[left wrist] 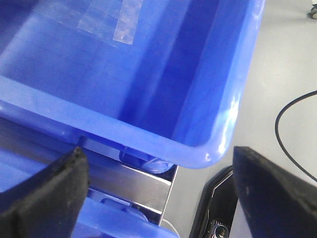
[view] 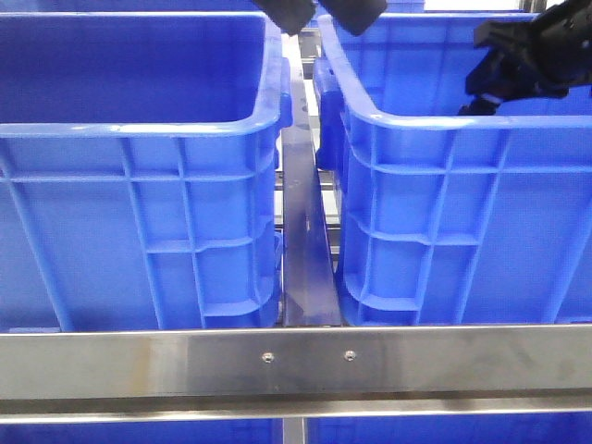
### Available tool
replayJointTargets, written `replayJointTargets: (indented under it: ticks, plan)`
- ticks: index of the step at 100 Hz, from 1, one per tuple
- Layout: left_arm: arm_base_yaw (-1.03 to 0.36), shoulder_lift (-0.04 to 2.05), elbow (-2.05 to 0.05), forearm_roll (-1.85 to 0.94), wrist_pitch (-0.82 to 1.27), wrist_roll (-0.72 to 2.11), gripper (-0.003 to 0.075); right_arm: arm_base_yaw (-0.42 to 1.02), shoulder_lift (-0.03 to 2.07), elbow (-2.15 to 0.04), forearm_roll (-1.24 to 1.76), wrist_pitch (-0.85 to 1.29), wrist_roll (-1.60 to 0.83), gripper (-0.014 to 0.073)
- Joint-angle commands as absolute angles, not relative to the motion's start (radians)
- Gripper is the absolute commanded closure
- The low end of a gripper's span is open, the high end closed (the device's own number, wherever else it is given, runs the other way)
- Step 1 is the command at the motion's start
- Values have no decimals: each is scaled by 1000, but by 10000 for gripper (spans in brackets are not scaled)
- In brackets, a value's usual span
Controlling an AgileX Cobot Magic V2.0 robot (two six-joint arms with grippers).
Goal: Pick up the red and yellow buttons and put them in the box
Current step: 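Lower the red button into the empty crate with the right gripper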
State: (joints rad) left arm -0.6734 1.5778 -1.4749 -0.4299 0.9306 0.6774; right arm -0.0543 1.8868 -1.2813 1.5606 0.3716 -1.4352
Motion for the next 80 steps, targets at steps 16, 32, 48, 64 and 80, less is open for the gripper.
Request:
replayJointTargets:
  ticks: [16,32,48,64,80]
  plan:
    - [-679,1533,-1511,-464,891,675,164,-47,1862,-1326,1595,391,-1453,279]
    - [-679,1533,-1511,-464,889,675,164,-47,1875,-1326,1595,390,-1454,270]
    - [-679,1533,-1511,-464,889,675,164,-47,1875,-1326,1595,385,-1454,134]
    - [-679,1533,-1511,-464,889,675,164,-47,1875,-1326,1600,386,-1454,25]
    - [-679,1533,-1511,-464,889,675,164,-47,1860,-1326,1612,415,-1454,25]
